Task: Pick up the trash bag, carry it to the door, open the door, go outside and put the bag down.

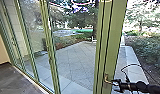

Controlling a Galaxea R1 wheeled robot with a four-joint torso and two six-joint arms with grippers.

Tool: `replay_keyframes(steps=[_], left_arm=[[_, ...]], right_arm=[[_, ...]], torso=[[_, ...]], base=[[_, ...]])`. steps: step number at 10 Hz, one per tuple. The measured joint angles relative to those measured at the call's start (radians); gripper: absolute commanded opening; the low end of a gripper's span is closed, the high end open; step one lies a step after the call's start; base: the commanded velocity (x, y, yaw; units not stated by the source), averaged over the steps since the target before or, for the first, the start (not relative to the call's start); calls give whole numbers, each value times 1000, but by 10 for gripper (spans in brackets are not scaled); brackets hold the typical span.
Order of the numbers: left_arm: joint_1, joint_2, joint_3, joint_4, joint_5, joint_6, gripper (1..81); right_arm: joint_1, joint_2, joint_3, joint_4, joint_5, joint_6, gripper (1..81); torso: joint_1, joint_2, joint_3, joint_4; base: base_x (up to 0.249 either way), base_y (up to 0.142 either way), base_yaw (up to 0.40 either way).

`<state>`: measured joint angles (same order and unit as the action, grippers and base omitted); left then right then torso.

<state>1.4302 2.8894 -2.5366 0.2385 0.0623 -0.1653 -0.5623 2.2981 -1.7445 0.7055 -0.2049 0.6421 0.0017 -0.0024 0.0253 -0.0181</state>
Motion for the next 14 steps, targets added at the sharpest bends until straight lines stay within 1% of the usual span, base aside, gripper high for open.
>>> replay_keyframes(steps=[2, 5, 7, 11, 14], left_arm=[[1, 0, 0, 0, 0, 0, 10], [3, 0, 0, 0, 0, 0, 10], [3, 0, -1, 0, 0, 0, 10], [4, 1, -6, 0, -1, 0, 10], [6, 3, -18, 0, 1, 0, 10]], right_arm=[[1, 21, -40, 1, 0, 3, 811], [0, 51, -62, 1, -1, 3, 811], [-23, 60, -70, 5, 8, 3, 811], [-78, 91, -109, 9, 89, -10, 811], [-118, 141, -179, 16, 132, -9, 811]], torso=[[0, 0, 0, 0], [0, 0, 0, 0], [0, 0, 0, 0], [-1, 0, 1, 0], [-2, -1, 1, -1]], base=[[0, 0, 0], [0, 0, 0], [0, 0, 0], [0, 0, 0], [0, 0, 0]])
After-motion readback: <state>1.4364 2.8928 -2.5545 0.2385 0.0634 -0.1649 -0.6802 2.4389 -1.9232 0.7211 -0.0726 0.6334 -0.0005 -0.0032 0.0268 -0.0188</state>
